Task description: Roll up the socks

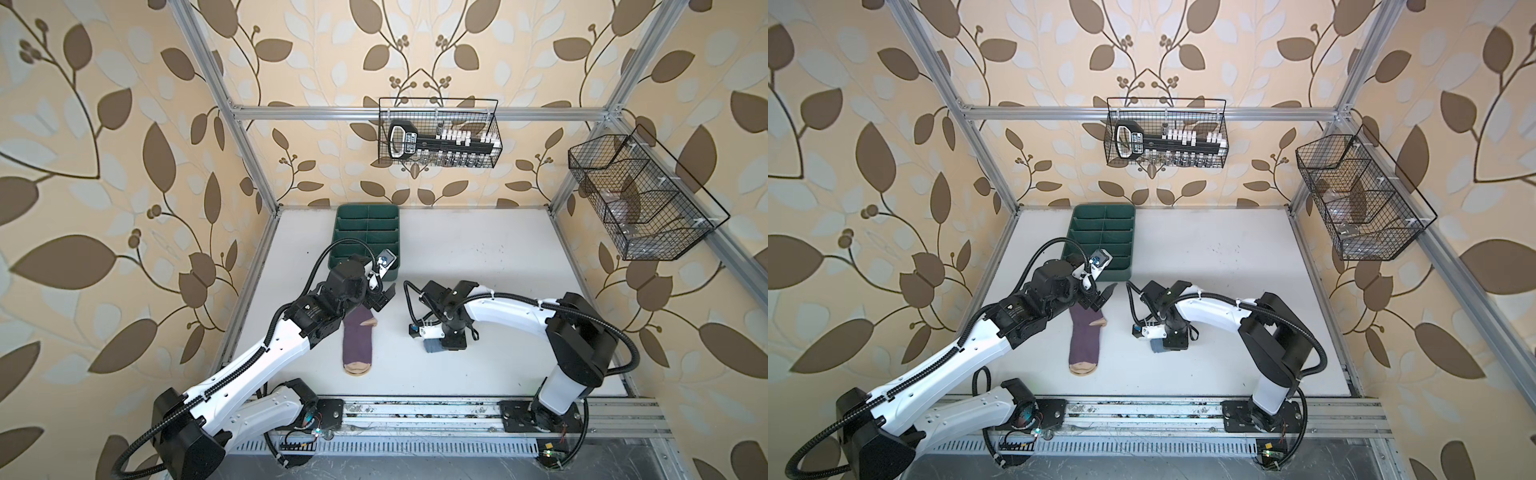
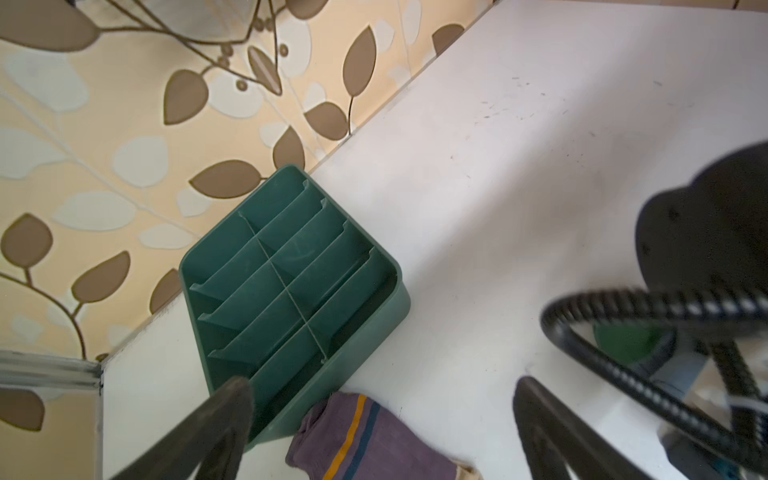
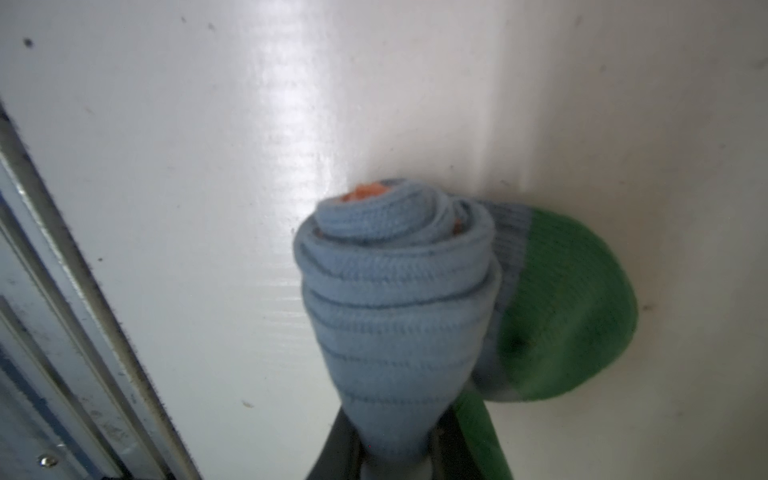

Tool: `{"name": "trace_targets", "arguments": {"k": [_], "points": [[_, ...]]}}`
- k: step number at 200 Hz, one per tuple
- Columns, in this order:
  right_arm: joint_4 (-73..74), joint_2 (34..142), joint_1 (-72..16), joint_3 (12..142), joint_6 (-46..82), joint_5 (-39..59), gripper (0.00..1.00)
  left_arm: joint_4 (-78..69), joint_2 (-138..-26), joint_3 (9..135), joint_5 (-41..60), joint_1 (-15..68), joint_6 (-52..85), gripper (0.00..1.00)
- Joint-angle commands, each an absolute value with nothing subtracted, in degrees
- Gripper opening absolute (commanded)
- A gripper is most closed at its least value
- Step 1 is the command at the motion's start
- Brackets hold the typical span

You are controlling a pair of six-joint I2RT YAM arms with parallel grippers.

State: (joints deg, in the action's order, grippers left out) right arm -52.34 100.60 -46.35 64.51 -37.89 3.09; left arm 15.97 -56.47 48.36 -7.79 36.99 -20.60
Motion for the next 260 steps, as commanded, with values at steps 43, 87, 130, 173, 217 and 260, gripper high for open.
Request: {"name": "trace_targets", "arguments": {"k": [43, 87, 130, 173, 217, 260], "points": [[-56.15, 109.62, -43.09, 69.47, -38.48, 12.78, 0.05, 24.97, -51.15, 48.38, 1.01, 48.82, -28.89, 0.99], [-54.46, 111.84, -41.22, 69.7, -38.86, 12.75, 0.07, 11.79, -59.75, 38.72, -20.9, 69.48, -37.2, 0.98], [-53.71, 112.68, -40.86, 69.52, -39.11, 13.47, 0.1, -6.97, -75.1, 35.11, -26.49, 73.56, -35.53, 0.93], [-53.61, 112.68, -40.72, 69.48, -39.11, 13.57, 0.1, -18.18, -86.73, 36.19, -28.41, 73.56, -33.74, 0.89], [-53.66, 112.02, -40.7, 69.43, -39.11, 14.11, 0.1, -20.09, -94.97, 37.87, -28.27, 73.31, -31.91, 0.71], [-53.81, 110.0, -40.71, 69.15, -39.11, 14.76, 0.13, -19.96, -98.3, 38.01, -27.0, 72.26, -28.92, 0.36]]}}
